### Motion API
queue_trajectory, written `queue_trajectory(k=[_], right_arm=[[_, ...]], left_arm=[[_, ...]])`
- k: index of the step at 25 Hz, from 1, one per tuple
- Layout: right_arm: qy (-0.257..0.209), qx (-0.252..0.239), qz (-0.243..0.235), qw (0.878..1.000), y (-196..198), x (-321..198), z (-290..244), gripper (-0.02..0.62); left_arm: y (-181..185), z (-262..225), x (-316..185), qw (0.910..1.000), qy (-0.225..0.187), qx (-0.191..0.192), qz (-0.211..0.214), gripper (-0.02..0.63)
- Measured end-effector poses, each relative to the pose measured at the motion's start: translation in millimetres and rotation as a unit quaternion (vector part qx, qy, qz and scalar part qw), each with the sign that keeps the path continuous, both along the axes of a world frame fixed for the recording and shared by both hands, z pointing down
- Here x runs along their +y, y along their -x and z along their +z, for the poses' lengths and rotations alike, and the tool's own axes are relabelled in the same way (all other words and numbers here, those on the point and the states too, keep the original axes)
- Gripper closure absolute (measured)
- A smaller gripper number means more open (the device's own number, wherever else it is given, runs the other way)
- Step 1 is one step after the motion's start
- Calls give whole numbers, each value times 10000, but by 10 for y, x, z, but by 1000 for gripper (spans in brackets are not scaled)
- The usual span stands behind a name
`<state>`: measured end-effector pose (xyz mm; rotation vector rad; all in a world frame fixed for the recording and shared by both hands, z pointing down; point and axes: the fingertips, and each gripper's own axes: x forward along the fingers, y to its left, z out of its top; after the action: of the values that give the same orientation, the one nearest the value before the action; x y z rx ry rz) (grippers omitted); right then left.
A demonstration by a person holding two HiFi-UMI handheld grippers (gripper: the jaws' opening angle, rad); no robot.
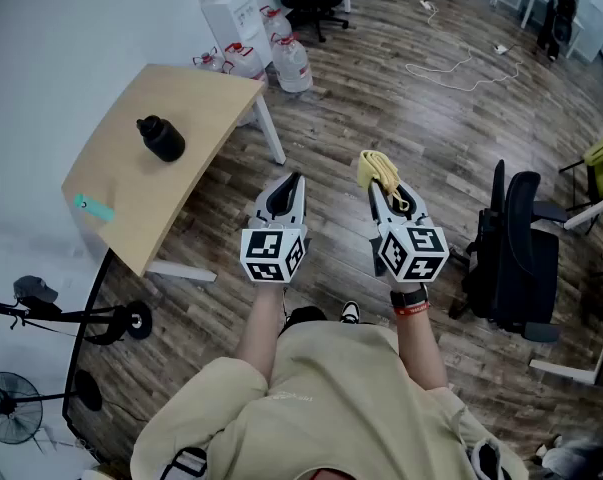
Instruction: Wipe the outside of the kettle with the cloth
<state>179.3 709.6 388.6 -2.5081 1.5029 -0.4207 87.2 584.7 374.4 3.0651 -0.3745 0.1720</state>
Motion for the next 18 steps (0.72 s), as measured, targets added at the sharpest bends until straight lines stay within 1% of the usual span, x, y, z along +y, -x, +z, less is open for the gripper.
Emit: queue_trajectory(k=[5,9,12,18], right_arm=[[62,118,-139,9998,-190,-91,129,462],[95,-12,-476,9988,-266,-399,226,460],[164,-141,-703,9973,-299,-758,299,460],[237,-202,-1235,9919,-306,-1735,376,460]], left_arm=[[-122,154,-27,9998,13,-61,-194,563],[-147,276,-215,9987,75,-186,-473,563],[-135,369,-475,9975,135,-281,-640,563],[-133,479,-1255,9943,164,-332,-1003,563]])
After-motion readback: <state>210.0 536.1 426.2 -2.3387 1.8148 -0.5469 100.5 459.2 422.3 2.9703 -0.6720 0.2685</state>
